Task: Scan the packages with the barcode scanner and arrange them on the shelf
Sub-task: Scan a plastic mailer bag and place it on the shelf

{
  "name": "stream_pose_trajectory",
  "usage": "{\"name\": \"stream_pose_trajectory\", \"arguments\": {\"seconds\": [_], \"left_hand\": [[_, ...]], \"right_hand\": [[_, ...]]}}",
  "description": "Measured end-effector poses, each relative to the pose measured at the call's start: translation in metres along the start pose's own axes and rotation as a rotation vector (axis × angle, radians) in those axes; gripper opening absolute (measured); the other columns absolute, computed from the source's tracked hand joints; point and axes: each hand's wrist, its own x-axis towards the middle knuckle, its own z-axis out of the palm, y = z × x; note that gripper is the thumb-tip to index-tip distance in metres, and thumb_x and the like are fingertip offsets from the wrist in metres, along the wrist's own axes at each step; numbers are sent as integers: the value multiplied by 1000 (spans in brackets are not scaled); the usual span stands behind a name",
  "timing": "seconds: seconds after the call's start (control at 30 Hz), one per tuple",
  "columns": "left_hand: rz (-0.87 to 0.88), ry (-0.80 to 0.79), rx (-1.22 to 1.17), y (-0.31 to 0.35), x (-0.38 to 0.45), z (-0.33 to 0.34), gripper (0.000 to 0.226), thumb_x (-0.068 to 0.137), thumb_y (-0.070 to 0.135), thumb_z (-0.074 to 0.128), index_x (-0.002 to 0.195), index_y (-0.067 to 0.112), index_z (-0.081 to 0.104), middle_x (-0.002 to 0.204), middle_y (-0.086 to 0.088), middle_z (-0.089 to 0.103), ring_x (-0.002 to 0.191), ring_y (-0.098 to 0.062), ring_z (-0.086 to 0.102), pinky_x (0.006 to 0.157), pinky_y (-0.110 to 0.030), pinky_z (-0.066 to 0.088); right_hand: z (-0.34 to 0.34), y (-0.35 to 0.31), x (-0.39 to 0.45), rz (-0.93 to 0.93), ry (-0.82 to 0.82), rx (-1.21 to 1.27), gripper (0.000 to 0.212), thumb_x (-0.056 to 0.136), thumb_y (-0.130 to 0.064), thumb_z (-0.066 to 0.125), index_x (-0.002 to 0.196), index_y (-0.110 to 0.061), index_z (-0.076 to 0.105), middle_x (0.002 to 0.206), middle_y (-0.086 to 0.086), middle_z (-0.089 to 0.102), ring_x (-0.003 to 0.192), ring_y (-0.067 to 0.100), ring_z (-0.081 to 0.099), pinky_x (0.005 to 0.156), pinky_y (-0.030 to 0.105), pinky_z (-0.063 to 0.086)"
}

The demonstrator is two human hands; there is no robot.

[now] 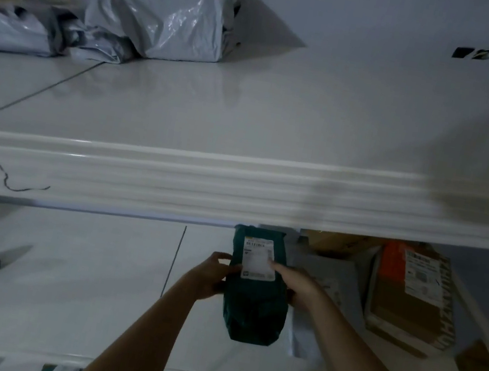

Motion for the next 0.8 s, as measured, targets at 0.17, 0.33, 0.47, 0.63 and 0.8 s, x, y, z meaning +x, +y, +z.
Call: {"name": "stream_pose_trajectory", "arguments": {"seconds": [0.17, 0.33, 0.47, 0.63, 0.8], "left_hand": [[59, -79, -34, -1, -25, -24, 56, 89, 14, 68, 140, 12, 45, 129, -20, 61, 119, -37, 60, 100, -51, 50], [133, 16, -8, -7, -53, -51, 48, 89, 28, 68, 131, 9, 54, 118, -16, 69, 108, -31, 68, 93, -45, 56], [173, 105, -43, -14, -75, -85, 54, 86, 30, 72, 132, 7, 52, 117, -16, 69, 108, -31, 68, 95, -48, 54], [209, 128, -98, -16, -111, -127, 59, 84, 29, 75, 133, 7, 51, 118, -17, 69, 108, -32, 68, 95, -49, 54], [236, 172, -137, -26, -156, -196, 60, 85, 27, 74, 135, 6, 48, 121, -18, 67, 110, -34, 66, 97, -51, 52]], "right_hand": [[24, 7, -5, -65, -240, 172, 39, 88, -30, 76, 118, -6, 69, 112, 17, 74, 103, 30, 73, 80, 35, 61], [74, 13, -22, -143, -330, 171, 36, 87, -21, 76, 121, -11, 67, 112, 14, 75, 101, 29, 74, 78, 36, 62], [115, 11, -35, -179, -335, 101, 37, 86, -22, 78, 120, -12, 67, 109, 13, 76, 99, 28, 75, 76, 35, 62], [166, 11, -49, -194, -348, 44, 34, 85, -21, 78, 117, -11, 68, 106, 13, 77, 95, 28, 76, 69, 34, 62], [249, 21, -64, -211, -363, -15, 44, 84, -23, 80, 123, -10, 66, 109, 14, 76, 99, 29, 75, 77, 37, 62]]}}
